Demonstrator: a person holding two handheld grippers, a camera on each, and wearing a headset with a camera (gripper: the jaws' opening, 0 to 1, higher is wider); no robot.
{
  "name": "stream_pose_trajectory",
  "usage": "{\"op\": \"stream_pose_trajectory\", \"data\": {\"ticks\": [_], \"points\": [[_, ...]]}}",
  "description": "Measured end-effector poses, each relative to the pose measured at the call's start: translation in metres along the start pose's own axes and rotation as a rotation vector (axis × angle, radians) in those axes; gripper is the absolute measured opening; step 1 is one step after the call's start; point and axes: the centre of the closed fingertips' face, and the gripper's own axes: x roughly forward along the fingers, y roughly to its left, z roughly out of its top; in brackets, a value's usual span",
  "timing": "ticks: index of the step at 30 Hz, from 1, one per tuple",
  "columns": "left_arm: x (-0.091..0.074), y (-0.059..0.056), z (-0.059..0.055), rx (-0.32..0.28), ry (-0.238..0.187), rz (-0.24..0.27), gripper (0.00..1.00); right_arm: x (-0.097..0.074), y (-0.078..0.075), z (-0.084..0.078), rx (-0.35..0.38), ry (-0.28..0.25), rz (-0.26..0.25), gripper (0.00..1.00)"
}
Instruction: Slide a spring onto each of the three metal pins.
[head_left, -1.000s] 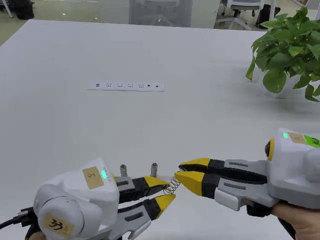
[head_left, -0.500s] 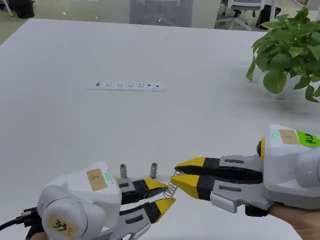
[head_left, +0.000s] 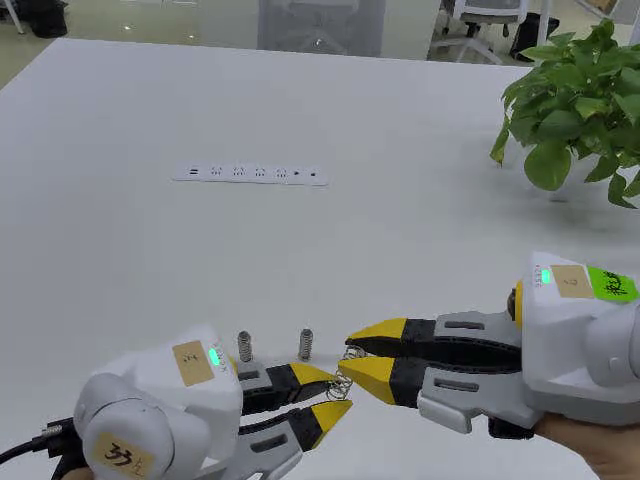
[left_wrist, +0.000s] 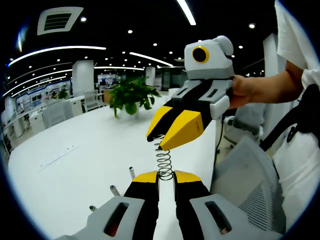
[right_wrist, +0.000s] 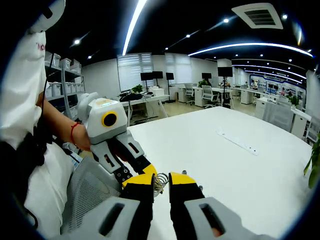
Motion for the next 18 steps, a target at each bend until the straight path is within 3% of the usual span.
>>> {"op": "stream_pose_trajectory", "data": {"ticks": [18], "points": [[0.0005, -0.0018, 0.0001, -0.004, -0.016, -0.013, 0.1, 0.0026, 0.0022, -0.0021, -0.013, 0.035, 0.02, 0.15]]}}
